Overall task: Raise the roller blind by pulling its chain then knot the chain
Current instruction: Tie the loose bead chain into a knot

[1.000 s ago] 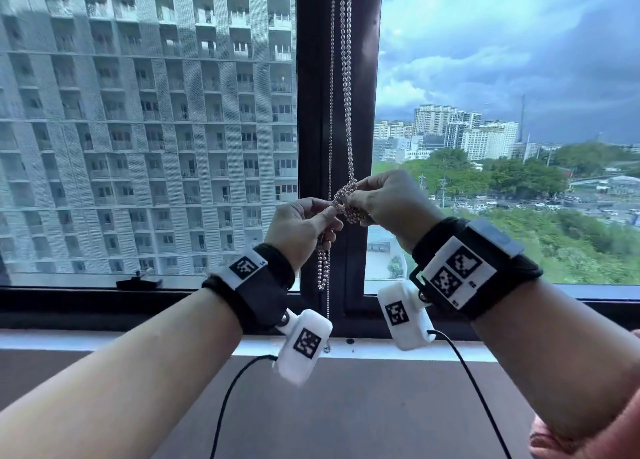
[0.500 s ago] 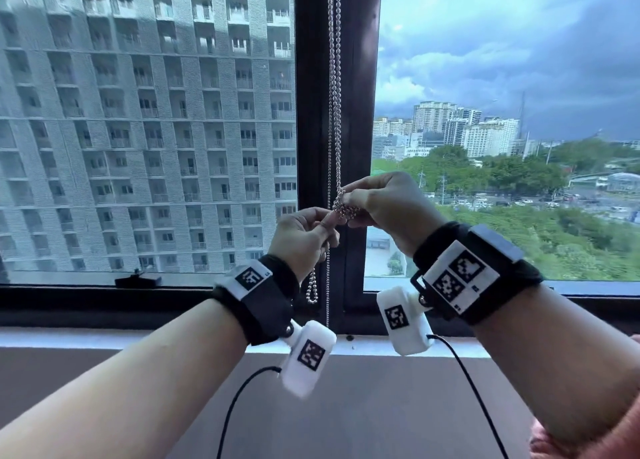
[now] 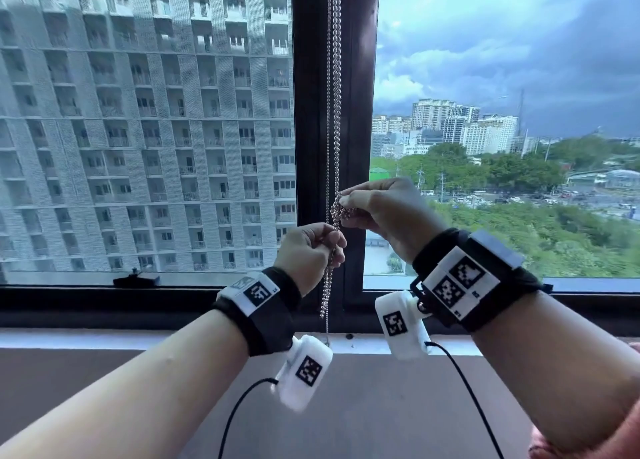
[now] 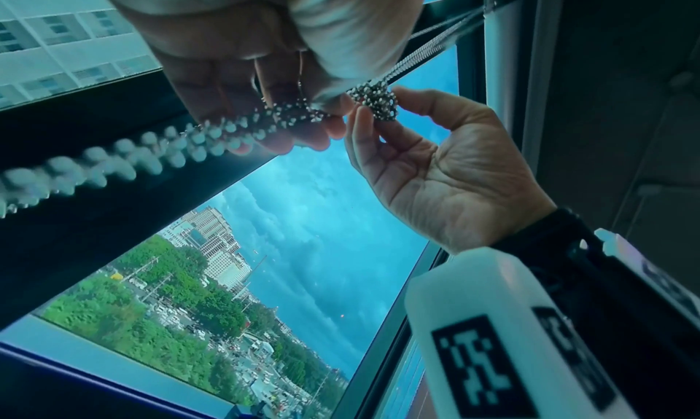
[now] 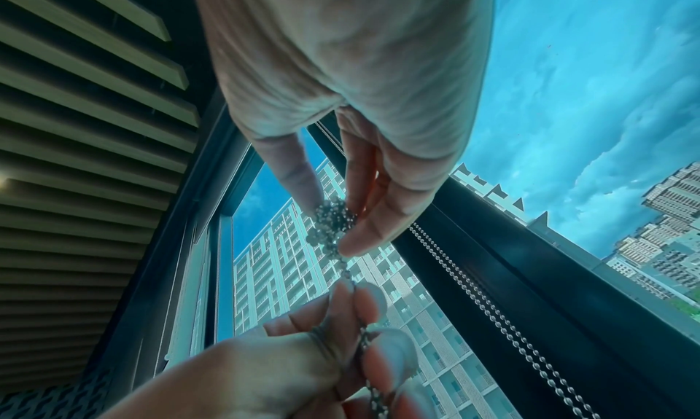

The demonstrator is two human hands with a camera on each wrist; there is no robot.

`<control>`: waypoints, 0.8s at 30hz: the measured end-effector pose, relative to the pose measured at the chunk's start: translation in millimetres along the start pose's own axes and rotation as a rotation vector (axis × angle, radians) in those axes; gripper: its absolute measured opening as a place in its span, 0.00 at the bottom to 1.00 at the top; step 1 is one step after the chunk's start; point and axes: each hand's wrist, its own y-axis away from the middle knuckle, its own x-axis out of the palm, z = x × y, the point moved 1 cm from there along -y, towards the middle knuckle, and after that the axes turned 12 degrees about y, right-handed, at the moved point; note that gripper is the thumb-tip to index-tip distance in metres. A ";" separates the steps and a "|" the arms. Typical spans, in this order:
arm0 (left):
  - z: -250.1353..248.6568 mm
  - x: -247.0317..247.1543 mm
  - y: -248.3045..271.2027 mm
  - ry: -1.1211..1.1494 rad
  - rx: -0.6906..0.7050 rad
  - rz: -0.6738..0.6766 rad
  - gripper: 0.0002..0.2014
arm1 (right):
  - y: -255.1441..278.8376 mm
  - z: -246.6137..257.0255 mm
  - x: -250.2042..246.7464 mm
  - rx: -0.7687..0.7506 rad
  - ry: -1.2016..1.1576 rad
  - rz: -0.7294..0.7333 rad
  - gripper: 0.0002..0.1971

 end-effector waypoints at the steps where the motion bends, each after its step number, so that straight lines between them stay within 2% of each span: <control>1: 0.6 -0.3 0.0 -0.006 0.003 0.005 0.13 | 0.2 -0.6 0.2 0.002 0.002 0.001 0.02; 5: 0.8 -1.5 -0.2 -0.103 0.014 0.018 0.11 | -0.7 -3.7 1.5 0.003 0.042 0.012 0.07; 10: -0.4 -0.2 1.7 -0.091 0.005 0.005 0.15 | -0.5 -15.6 3.8 0.008 0.198 0.136 0.13; 12: 0.6 -0.3 2.5 -0.098 0.005 -0.003 0.17 | 0.2 -18.8 4.1 -0.026 0.245 0.143 0.17; 17: -0.5 1.0 6.8 -0.131 -0.001 0.008 0.15 | 2.6 -21.9 4.9 -0.134 0.277 0.151 0.07; 20: -1.0 2.8 9.5 -0.157 -0.018 0.030 0.13 | 2.3 -26.6 6.8 -0.161 0.287 0.079 0.05; 24: -1.1 0.2 6.4 -0.183 -0.040 0.006 0.08 | 1.6 -28.0 6.6 -0.178 0.326 0.064 0.03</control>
